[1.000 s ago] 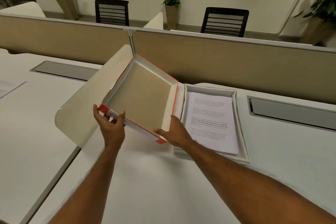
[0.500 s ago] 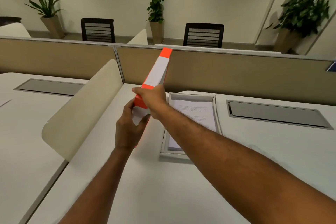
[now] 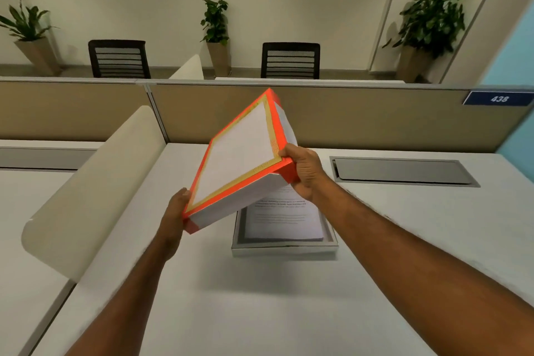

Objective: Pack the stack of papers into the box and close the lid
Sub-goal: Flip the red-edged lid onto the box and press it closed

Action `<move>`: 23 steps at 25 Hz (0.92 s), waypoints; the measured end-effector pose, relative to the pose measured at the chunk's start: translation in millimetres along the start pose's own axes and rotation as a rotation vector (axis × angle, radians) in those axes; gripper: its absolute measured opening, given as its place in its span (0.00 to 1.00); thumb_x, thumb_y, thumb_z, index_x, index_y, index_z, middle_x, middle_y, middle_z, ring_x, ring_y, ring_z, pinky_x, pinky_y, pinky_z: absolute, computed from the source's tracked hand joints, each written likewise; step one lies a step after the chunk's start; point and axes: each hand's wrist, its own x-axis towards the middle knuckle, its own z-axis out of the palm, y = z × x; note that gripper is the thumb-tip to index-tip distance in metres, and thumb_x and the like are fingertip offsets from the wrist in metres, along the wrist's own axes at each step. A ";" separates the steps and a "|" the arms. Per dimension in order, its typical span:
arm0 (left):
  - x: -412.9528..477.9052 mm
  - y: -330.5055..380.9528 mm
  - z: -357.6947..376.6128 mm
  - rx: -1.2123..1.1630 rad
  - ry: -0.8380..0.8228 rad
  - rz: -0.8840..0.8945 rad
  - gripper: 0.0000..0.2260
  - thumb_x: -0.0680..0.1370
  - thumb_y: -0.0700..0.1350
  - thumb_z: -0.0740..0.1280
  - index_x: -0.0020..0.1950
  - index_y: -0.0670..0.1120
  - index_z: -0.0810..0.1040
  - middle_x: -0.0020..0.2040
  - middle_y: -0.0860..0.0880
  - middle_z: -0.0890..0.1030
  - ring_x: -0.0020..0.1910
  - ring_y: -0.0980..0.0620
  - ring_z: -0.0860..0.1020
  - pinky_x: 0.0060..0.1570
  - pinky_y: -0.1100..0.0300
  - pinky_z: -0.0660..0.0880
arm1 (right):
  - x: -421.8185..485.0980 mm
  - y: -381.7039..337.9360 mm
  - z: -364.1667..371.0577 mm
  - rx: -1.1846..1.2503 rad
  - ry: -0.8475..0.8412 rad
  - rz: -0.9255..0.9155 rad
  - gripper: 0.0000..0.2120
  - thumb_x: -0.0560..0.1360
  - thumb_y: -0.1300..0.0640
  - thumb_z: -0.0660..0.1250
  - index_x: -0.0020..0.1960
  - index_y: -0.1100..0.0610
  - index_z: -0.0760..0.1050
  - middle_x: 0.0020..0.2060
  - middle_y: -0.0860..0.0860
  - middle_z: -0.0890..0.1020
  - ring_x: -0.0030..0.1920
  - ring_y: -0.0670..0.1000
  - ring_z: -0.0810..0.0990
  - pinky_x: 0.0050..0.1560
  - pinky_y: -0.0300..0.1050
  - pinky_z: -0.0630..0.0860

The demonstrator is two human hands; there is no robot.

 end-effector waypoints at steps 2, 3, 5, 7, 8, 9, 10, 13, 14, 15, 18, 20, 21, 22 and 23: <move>2.5 -3.1 11.8 -0.161 -0.036 -0.039 0.16 0.79 0.55 0.55 0.54 0.47 0.77 0.46 0.47 0.80 0.44 0.48 0.79 0.38 0.60 0.79 | 3.2 2.2 -18.5 0.020 0.007 0.022 0.22 0.71 0.57 0.68 0.63 0.60 0.74 0.52 0.57 0.82 0.45 0.54 0.81 0.36 0.43 0.80; 3.5 -2.6 19.3 -0.165 -0.038 -0.039 0.15 0.79 0.53 0.57 0.59 0.46 0.75 0.50 0.46 0.80 0.48 0.47 0.80 0.41 0.56 0.80 | 4.7 2.5 -26.7 0.021 0.007 0.037 0.21 0.71 0.56 0.67 0.63 0.60 0.74 0.52 0.57 0.82 0.44 0.54 0.81 0.37 0.44 0.80; 9.7 -2.4 32.1 -0.084 0.011 -0.046 0.17 0.80 0.47 0.61 0.67 0.45 0.69 0.57 0.45 0.76 0.55 0.43 0.78 0.48 0.49 0.80 | 3.7 2.0 -43.1 -0.048 0.012 0.062 0.16 0.74 0.53 0.62 0.60 0.57 0.74 0.49 0.56 0.82 0.43 0.52 0.81 0.37 0.44 0.79; 18.4 -1.5 40.3 -0.031 0.059 -0.063 0.20 0.79 0.42 0.63 0.71 0.47 0.63 0.61 0.46 0.72 0.58 0.42 0.76 0.52 0.48 0.79 | 4.0 6.2 -60.2 -0.136 0.046 0.066 0.14 0.77 0.52 0.58 0.58 0.57 0.73 0.48 0.56 0.81 0.43 0.51 0.81 0.39 0.44 0.78; 21.8 0.0 44.0 -0.016 0.056 -0.053 0.21 0.79 0.42 0.64 0.71 0.47 0.62 0.62 0.47 0.72 0.59 0.42 0.76 0.51 0.49 0.79 | 5.5 9.7 -68.4 -0.174 0.074 0.053 0.14 0.78 0.51 0.57 0.59 0.58 0.71 0.48 0.56 0.81 0.42 0.51 0.81 0.40 0.43 0.77; 25.4 1.6 47.9 -0.004 0.045 -0.047 0.22 0.79 0.41 0.64 0.71 0.48 0.62 0.62 0.48 0.72 0.59 0.42 0.76 0.50 0.50 0.79 | 5.9 12.3 -75.7 -0.201 0.096 0.034 0.14 0.79 0.51 0.57 0.58 0.59 0.70 0.47 0.55 0.81 0.42 0.51 0.81 0.41 0.43 0.77; 29.4 3.0 51.5 0.007 0.034 -0.052 0.23 0.79 0.41 0.64 0.71 0.48 0.62 0.62 0.48 0.71 0.59 0.42 0.76 0.49 0.51 0.80 | 6.6 14.8 -81.6 -0.215 0.111 0.015 0.12 0.80 0.51 0.56 0.56 0.57 0.71 0.45 0.53 0.81 0.41 0.50 0.81 0.42 0.43 0.77; 42.1 6.9 65.1 0.035 0.029 -0.120 0.25 0.79 0.40 0.64 0.73 0.48 0.59 0.65 0.46 0.70 0.60 0.41 0.75 0.51 0.49 0.78 | 12.5 20.1 -93.7 -0.189 0.158 -0.006 0.09 0.81 0.53 0.57 0.51 0.50 0.75 0.42 0.50 0.82 0.41 0.50 0.81 0.46 0.45 0.77; 46.6 7.4 69.4 0.057 0.027 -0.140 0.26 0.79 0.41 0.64 0.74 0.48 0.57 0.67 0.45 0.68 0.59 0.42 0.74 0.51 0.49 0.77 | 15.0 20.1 -95.8 -0.176 0.182 -0.006 0.09 0.81 0.53 0.57 0.49 0.49 0.76 0.42 0.50 0.82 0.41 0.50 0.81 0.46 0.45 0.77; 50.4 8.0 72.8 0.078 0.020 -0.152 0.27 0.79 0.41 0.64 0.75 0.48 0.56 0.69 0.44 0.67 0.59 0.43 0.73 0.52 0.49 0.76 | 17.6 19.9 -97.5 -0.170 0.199 -0.005 0.09 0.81 0.53 0.57 0.47 0.47 0.75 0.41 0.50 0.82 0.40 0.50 0.81 0.46 0.45 0.77; 63.8 11.6 80.0 0.117 0.001 -0.152 0.27 0.79 0.41 0.64 0.75 0.48 0.55 0.72 0.43 0.66 0.57 0.45 0.73 0.50 0.51 0.76 | 29.3 20.5 -103.9 -0.160 0.235 0.013 0.08 0.81 0.51 0.58 0.48 0.46 0.75 0.42 0.50 0.83 0.41 0.51 0.82 0.46 0.46 0.79; 72.7 15.9 84.1 0.117 -0.006 -0.149 0.28 0.79 0.41 0.64 0.75 0.48 0.55 0.72 0.43 0.66 0.57 0.46 0.73 0.49 0.51 0.76 | 37.0 22.1 -109.2 -0.152 0.251 0.030 0.08 0.80 0.51 0.58 0.52 0.50 0.76 0.43 0.51 0.83 0.42 0.51 0.82 0.48 0.47 0.79; 76.1 17.4 85.9 0.126 -0.007 -0.153 0.28 0.79 0.42 0.64 0.75 0.48 0.54 0.72 0.43 0.66 0.57 0.46 0.73 0.50 0.51 0.76 | 40.0 23.5 -111.5 -0.142 0.262 0.049 0.09 0.80 0.51 0.59 0.53 0.52 0.77 0.42 0.52 0.83 0.42 0.52 0.82 0.50 0.48 0.79; 78.5 17.5 87.1 0.135 -0.006 -0.157 0.29 0.79 0.42 0.64 0.76 0.48 0.54 0.72 0.43 0.66 0.57 0.45 0.73 0.50 0.51 0.76 | 42.2 25.8 -114.0 -0.135 0.270 0.065 0.09 0.80 0.52 0.60 0.52 0.53 0.77 0.42 0.52 0.83 0.42 0.52 0.82 0.52 0.49 0.78; 79.3 16.2 87.2 0.142 0.000 -0.160 0.29 0.79 0.42 0.64 0.76 0.48 0.53 0.72 0.43 0.66 0.57 0.45 0.73 0.51 0.50 0.76 | 43.4 27.8 -115.6 -0.135 0.269 0.075 0.08 0.80 0.52 0.60 0.50 0.51 0.77 0.43 0.52 0.83 0.42 0.52 0.82 0.52 0.49 0.78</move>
